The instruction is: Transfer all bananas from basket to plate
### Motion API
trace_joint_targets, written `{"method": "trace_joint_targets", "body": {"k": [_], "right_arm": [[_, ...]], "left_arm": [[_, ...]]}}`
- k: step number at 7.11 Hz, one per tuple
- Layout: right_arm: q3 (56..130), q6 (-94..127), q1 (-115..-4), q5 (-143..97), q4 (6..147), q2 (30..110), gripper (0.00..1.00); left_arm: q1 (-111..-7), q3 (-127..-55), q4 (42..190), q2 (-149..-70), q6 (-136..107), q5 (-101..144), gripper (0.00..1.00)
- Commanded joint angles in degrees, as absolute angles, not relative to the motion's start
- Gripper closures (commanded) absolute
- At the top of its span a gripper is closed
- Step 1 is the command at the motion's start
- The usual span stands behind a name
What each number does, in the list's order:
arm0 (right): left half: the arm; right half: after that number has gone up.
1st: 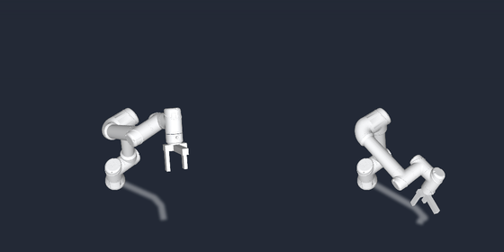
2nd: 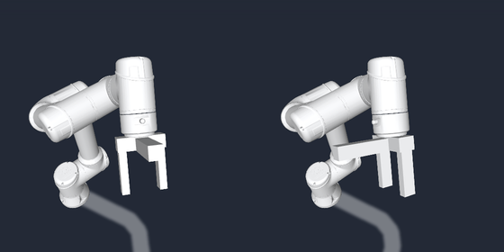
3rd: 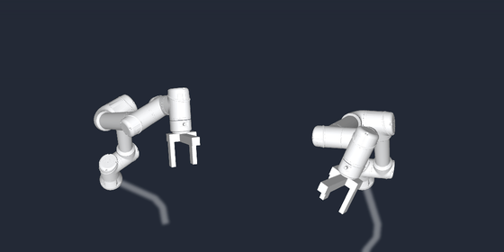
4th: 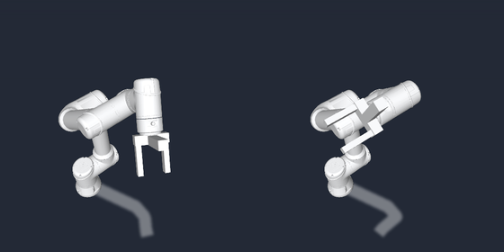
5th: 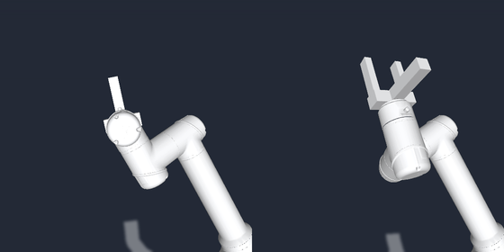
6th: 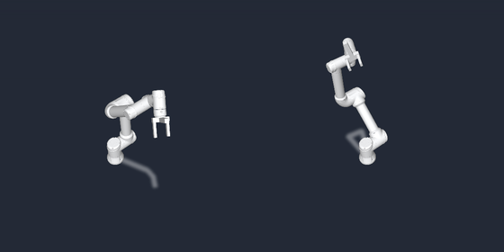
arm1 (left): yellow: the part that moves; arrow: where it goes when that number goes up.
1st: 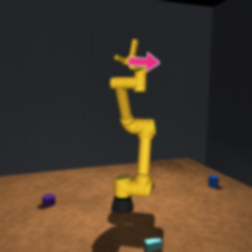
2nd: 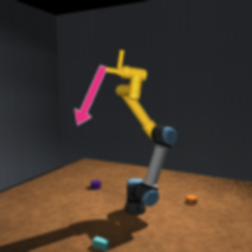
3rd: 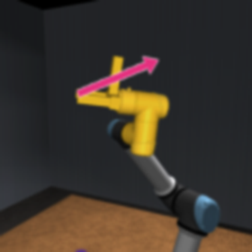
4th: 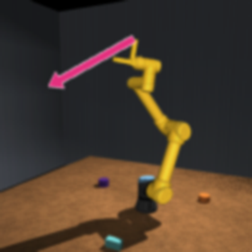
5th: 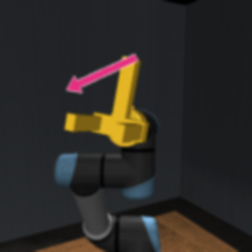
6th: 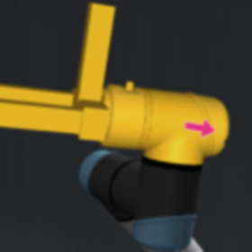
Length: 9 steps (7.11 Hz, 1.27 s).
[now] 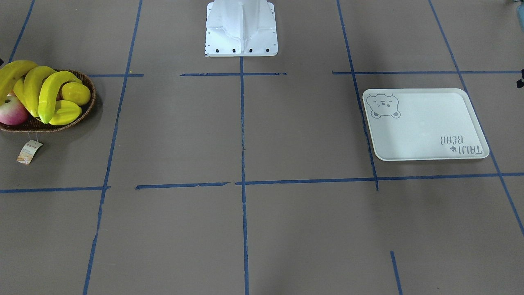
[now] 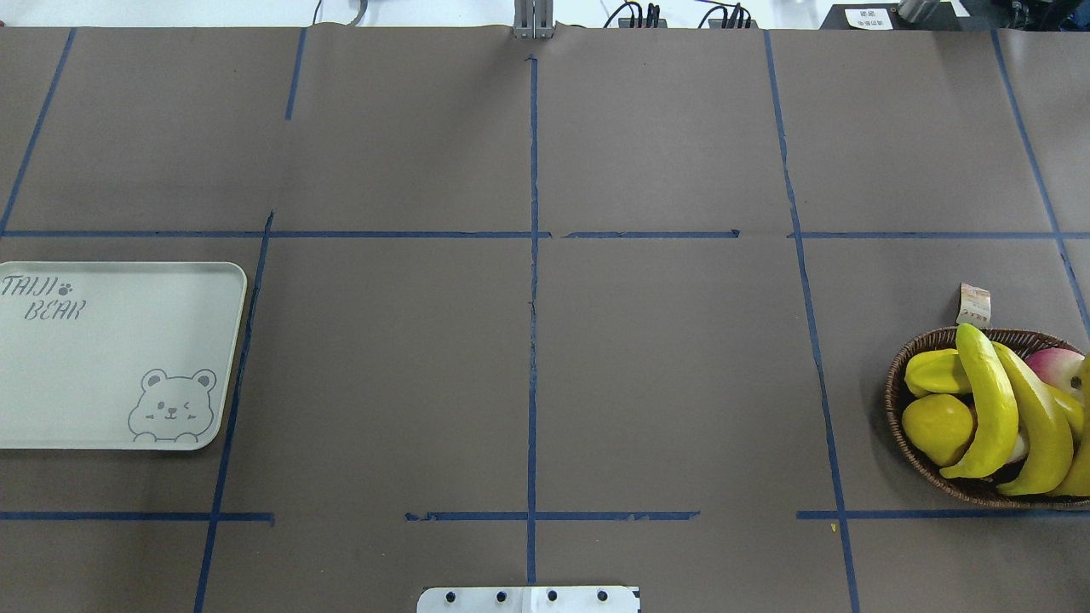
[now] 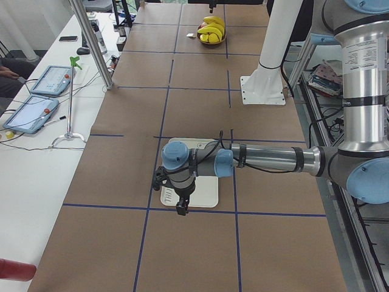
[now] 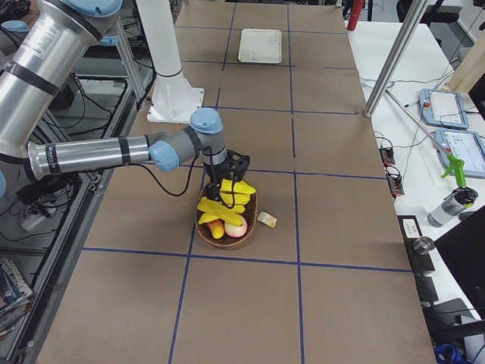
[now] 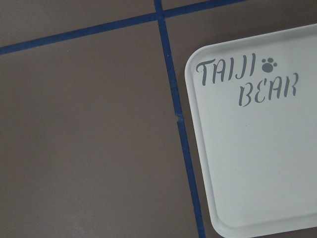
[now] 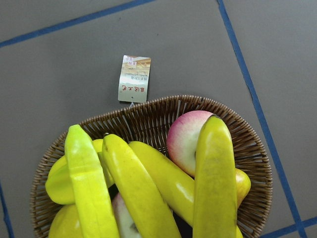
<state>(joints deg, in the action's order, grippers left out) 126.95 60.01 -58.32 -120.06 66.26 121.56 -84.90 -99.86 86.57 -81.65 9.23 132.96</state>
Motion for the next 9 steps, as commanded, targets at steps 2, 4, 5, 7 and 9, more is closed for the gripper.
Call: {"method": "trace_joint_targets", "body": {"k": [2,4,5,7,9], "right_arm": [[123.2,64.1,-47.1,-112.4,61.8,123.7,0.00],[121.8,64.0,-45.1,-112.2,62.0,124.4,0.02],[121.2,63.8,-44.4,-111.7,62.0,125.1,0.07],[121.3,63.8,-43.7,-111.9,62.0,125.5,0.16],[121.5,63.9,-43.7,-112.4,61.9,125.3,0.45]], "left_arm": [[-84.9,-99.9,86.7,-81.7,9.2,133.0,0.00],[-84.9,-99.8,86.6,-81.7,9.2,133.0,0.00],[-84.9,-99.8,86.7,-81.7,9.2,133.0,0.00],[-84.9,-99.8,86.7,-81.7,9.2,133.0,0.00],[-84.9,-99.8,86.6,-81.7,9.2,133.0,0.00]]}}
